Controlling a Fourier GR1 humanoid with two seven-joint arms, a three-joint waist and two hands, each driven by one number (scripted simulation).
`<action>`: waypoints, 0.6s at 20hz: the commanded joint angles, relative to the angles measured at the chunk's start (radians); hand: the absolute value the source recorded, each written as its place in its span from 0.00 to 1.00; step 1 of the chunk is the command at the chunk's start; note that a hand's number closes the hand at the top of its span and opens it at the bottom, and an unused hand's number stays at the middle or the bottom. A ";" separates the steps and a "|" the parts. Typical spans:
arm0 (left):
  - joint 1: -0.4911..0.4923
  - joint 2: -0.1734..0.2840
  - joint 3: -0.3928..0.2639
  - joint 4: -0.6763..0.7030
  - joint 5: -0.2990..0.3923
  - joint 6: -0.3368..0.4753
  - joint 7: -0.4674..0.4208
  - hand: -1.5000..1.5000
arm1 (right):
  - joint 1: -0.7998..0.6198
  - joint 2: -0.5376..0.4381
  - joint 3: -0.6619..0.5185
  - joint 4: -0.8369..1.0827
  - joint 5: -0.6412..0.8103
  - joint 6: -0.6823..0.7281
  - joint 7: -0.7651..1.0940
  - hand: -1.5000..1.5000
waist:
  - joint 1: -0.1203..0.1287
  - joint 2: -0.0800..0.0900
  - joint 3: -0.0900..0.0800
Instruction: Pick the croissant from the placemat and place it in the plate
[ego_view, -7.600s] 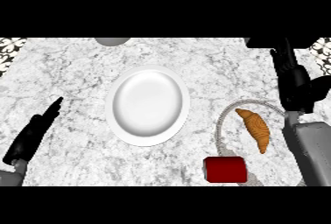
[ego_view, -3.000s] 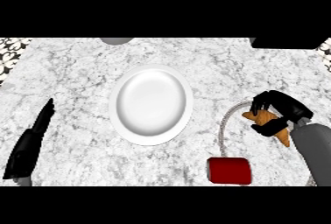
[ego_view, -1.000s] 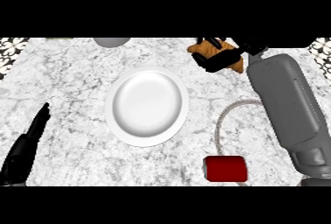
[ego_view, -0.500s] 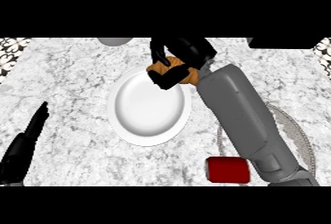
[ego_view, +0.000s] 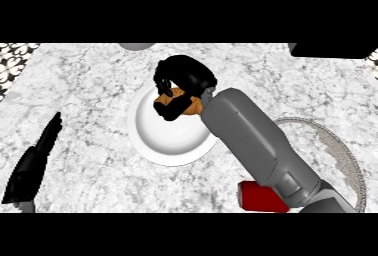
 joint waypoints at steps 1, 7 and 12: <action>0.007 -0.039 -0.037 -0.004 -0.026 0.020 -0.013 0.50 | 0.036 0.003 0.068 0.079 -0.130 -0.146 0.059 1.00 | 0.025 0.005 0.000; -0.054 0.009 0.007 0.038 -0.002 -0.023 0.005 0.50 | -0.039 0.003 0.211 0.160 -0.292 -0.218 0.086 0.00 | 0.018 0.007 0.000; -0.030 -0.021 -0.016 0.021 -0.030 0.007 0.003 0.50 | -0.005 0.004 0.117 0.117 -0.417 -0.308 -0.021 0.00 | 0.010 0.007 0.001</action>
